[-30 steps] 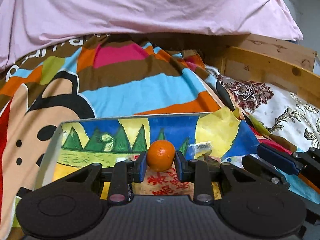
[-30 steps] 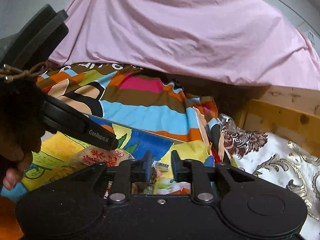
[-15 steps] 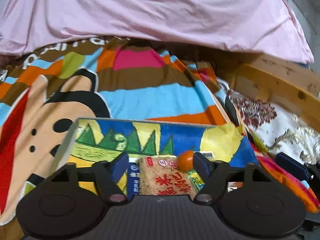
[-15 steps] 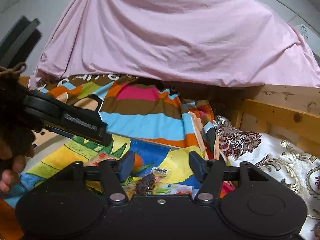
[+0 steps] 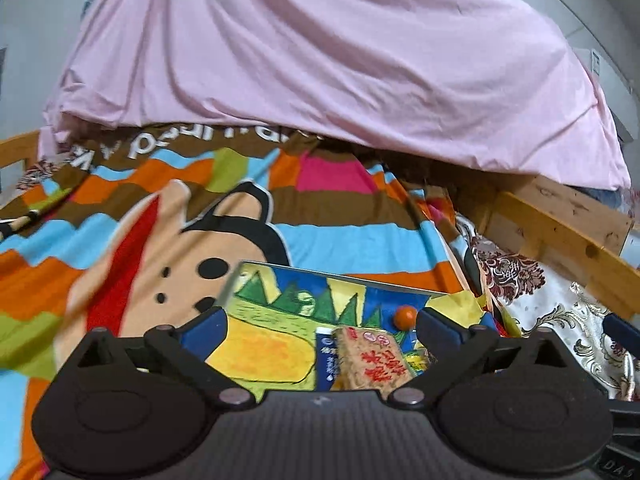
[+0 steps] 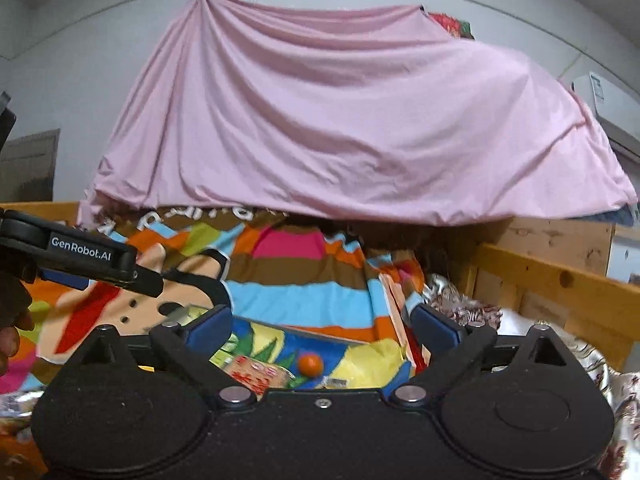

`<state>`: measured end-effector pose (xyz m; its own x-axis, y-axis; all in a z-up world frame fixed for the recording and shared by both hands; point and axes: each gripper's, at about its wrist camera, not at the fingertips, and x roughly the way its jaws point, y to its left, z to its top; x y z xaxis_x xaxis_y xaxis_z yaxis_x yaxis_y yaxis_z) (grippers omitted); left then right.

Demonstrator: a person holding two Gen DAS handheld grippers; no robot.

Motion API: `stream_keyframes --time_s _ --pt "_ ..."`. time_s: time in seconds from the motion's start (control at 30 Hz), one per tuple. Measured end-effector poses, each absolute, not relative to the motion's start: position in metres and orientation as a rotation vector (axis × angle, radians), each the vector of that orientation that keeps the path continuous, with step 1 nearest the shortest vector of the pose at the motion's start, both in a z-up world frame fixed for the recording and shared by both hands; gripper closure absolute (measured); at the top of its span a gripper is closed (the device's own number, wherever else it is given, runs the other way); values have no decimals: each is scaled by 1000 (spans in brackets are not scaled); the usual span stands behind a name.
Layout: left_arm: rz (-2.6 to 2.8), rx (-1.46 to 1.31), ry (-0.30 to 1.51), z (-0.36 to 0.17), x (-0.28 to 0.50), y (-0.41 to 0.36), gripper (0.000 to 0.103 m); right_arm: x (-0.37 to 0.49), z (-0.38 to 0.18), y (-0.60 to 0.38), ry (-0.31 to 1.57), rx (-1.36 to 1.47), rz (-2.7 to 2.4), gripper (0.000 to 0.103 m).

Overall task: Organize snacks
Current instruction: 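Open both tools to release the mandarin and snack into the tray, then raise both tools up and away from the silver tray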

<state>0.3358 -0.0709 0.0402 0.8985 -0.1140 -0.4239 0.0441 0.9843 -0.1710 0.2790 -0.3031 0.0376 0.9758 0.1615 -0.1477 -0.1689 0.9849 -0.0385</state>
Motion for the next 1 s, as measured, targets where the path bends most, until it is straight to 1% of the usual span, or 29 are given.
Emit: stream_keyframes --time_s 0.07,0.4,0.7,1.0 --pt "-71 -166 439 46 323 -64 1 265 44 -299 131 -47 177 1" --pt "-46 -153 422 67 255 -32 1 204 59 -276 136 -51 230 1" --pt "-21 -138 431 64 198 3 1 150 56 -249 163 -56 296 1" --pt "-11 -63 478 58 157 33 0 107 50 -219 180 -138 350 1"
